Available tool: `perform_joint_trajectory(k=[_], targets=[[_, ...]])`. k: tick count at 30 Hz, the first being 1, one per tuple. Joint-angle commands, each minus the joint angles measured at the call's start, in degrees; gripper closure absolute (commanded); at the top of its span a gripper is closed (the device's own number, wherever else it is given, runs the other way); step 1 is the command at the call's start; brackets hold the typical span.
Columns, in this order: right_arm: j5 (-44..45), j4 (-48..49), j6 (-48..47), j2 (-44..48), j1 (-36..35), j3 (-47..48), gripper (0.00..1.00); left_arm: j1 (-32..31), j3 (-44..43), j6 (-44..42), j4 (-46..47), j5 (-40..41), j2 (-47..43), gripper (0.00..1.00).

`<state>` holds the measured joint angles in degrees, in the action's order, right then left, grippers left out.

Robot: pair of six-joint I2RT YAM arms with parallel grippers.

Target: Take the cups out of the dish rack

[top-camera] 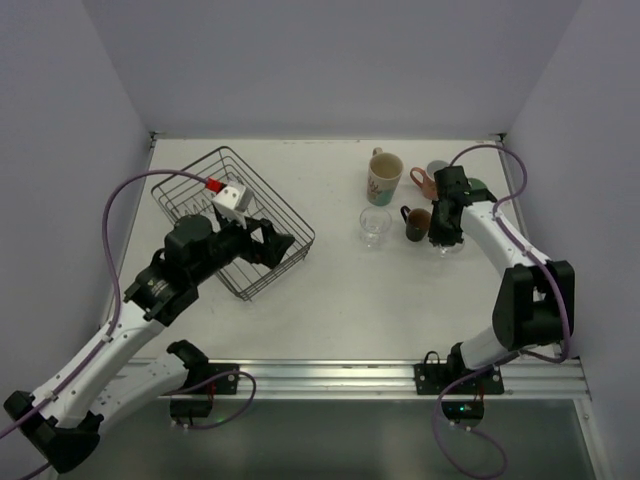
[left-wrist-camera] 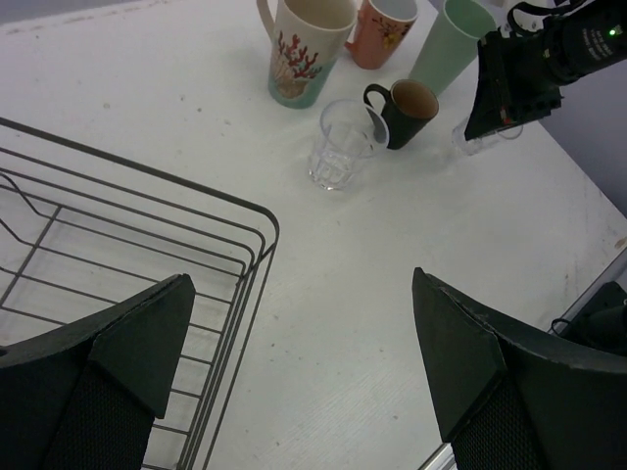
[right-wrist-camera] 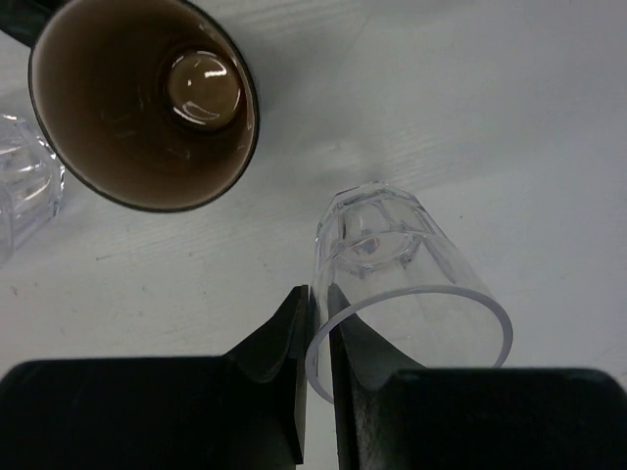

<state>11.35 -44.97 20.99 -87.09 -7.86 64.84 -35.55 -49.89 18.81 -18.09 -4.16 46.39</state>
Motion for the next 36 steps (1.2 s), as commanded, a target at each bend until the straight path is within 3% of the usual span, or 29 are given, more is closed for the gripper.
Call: perform_joint_trajectory(k=[1, 13, 16, 17, 20, 27, 30, 31, 35, 36], targets=[[1.1, 1.7, -2.2, -3.2, 1.0, 3.5, 1.00, -0.1, -0.3, -4.5, -0.3, 2.3, -3.0, 0.00], [-4.1, 5.4, -4.4, -8.1, 2.2, 4.0, 1.00, -0.1, 1.3, -5.6, -0.3, 5.8, -2.0, 0.00], [-4.8, 5.7, -4.4, -8.4, 2.2, 4.0, 0.89, -0.1, 1.4, -5.6, -0.4, 7.0, -2.0, 0.00], [-4.8, 5.8, -4.5, -8.3, 2.2, 4.2, 0.79, -0.1, 1.4, -5.6, -0.4, 7.2, -2.0, 0.00], [-4.8, 5.8, -4.1, -7.7, 2.2, 4.0, 0.66, -0.1, 1.0, -5.4, -0.5, 7.7, -2.0, 0.00], [-4.2, 5.6, -3.1, -2.0, 2.2, 3.5, 0.47, -0.1, -1.8, -4.7, -1.7, 8.0, -1.7, 0.00], [-6.2, 6.3, -2.3, 4.5, 2.2, 3.1, 0.34, -0.2, -4.0, -4.5, -2.1, 8.7, -1.7, 0.00], [-7.1, 6.7, -2.2, 6.4, 2.2, 3.0, 0.24, -0.1, -4.6, -4.2, -2.2, 9.2, -1.7, 0.00], [-11.0, 8.3, -1.0, 18.5, 2.2, 2.4, 0.01, -0.2, -7.8, -2.9, -2.0, 10.0, -1.7, 0.00], [-11.0, 8.8, -0.5, 20.5, 2.2, 2.2, 0.01, -0.1, -8.2, -2.7, -1.8, 10.1, -1.8, 0.00]])
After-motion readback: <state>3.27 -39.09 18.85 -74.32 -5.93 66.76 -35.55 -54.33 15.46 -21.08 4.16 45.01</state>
